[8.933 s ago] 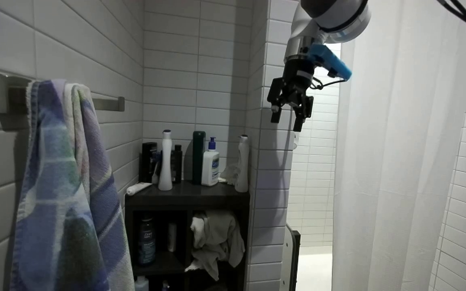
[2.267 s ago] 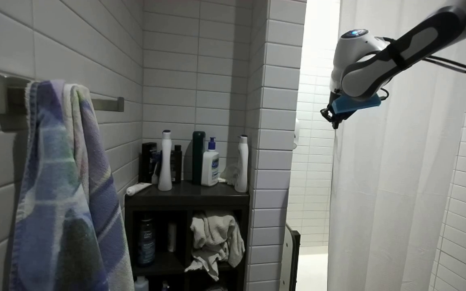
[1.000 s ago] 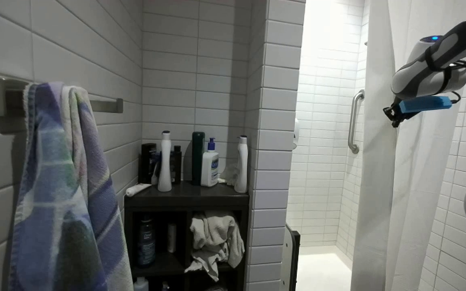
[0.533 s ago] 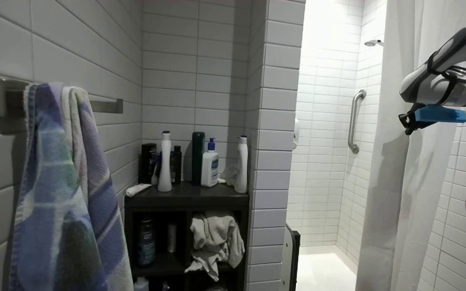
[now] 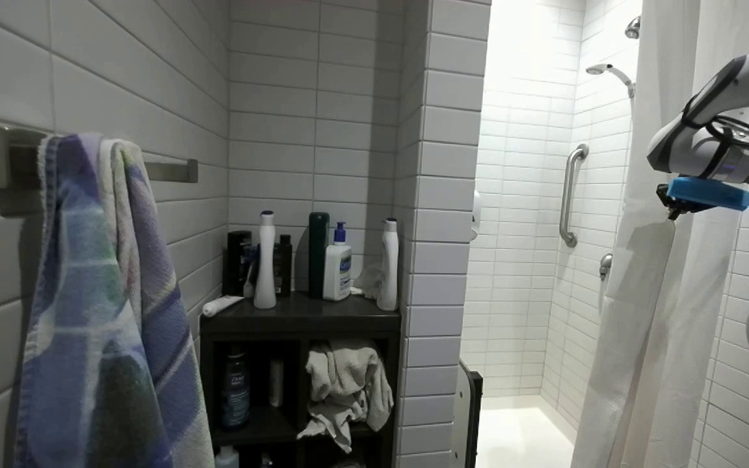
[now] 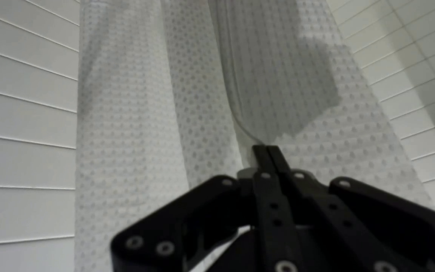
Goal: Move the shower curtain to the right
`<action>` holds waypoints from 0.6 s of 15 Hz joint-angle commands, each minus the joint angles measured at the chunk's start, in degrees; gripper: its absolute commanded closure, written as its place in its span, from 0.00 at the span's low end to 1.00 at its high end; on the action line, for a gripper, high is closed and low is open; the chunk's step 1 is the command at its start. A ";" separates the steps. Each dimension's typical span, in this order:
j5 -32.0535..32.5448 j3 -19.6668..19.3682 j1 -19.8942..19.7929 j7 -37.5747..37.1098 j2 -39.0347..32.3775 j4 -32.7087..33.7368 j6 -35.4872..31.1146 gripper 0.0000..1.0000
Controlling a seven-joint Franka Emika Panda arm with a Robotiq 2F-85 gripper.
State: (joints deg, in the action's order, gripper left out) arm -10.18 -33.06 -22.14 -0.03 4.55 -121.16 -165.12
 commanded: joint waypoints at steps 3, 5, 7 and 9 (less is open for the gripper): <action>6.51 -0.92 -4.15 -19.57 -7.51 0.48 -8.04 1.00; 10.99 -2.05 -4.96 -28.13 -9.85 1.77 -9.44 1.00; 15.71 -4.34 -4.72 -36.67 -11.45 3.14 -9.87 1.00; 20.34 -7.77 -3.41 -44.99 -13.28 5.03 -9.69 1.00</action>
State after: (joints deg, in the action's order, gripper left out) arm 4.62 -36.74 -26.15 -33.78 -3.43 -118.05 -175.71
